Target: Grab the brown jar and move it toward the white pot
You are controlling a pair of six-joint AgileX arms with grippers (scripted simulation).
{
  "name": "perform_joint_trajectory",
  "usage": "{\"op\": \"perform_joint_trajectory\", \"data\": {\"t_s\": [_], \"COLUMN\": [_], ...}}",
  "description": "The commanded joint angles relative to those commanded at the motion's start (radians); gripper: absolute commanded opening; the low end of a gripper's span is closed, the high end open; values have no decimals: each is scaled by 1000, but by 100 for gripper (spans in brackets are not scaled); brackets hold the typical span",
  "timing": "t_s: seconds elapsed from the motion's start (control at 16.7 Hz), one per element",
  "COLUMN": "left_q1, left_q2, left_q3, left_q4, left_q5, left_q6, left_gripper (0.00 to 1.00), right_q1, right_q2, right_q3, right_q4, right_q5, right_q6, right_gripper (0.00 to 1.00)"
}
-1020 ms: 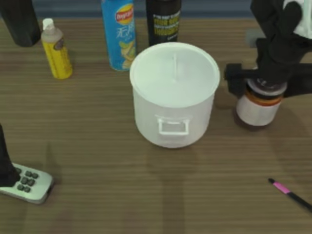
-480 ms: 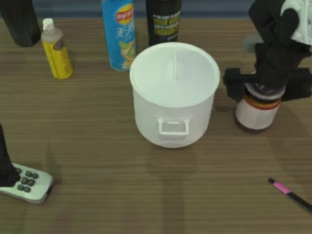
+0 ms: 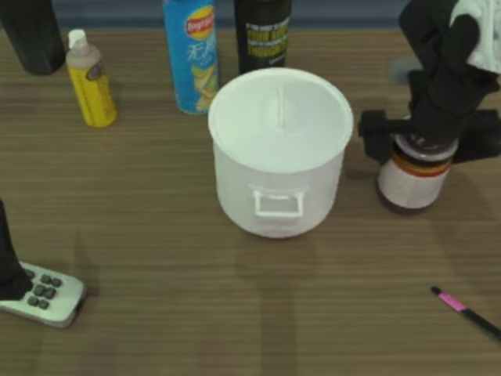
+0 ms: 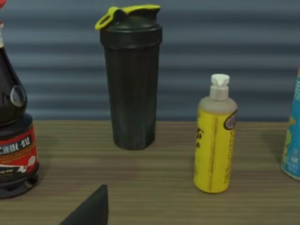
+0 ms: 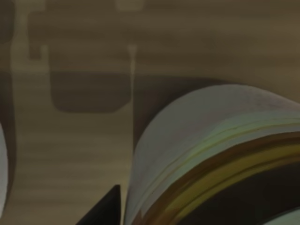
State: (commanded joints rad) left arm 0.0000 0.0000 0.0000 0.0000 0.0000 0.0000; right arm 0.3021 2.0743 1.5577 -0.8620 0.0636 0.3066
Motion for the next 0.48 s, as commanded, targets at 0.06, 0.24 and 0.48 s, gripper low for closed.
{"op": "perform_joint_trajectory", "data": {"t_s": [0.06, 0.24, 0.48], "left_q1": [0, 0, 0], "left_q2": [0, 0, 0], "left_q3": [0, 0, 0], "left_q4": [0, 0, 0], "left_q5": [0, 0, 0], "left_q6": [0, 0, 0], "left_gripper": [100, 100, 100], "right_q1": [0, 0, 0], "right_q2": [0, 0, 0], "right_q3": [0, 0, 0], "right_q4": [0, 0, 0], "right_q5": [0, 0, 0], "right_q6": [0, 0, 0], "right_gripper": [90, 100, 100]}}
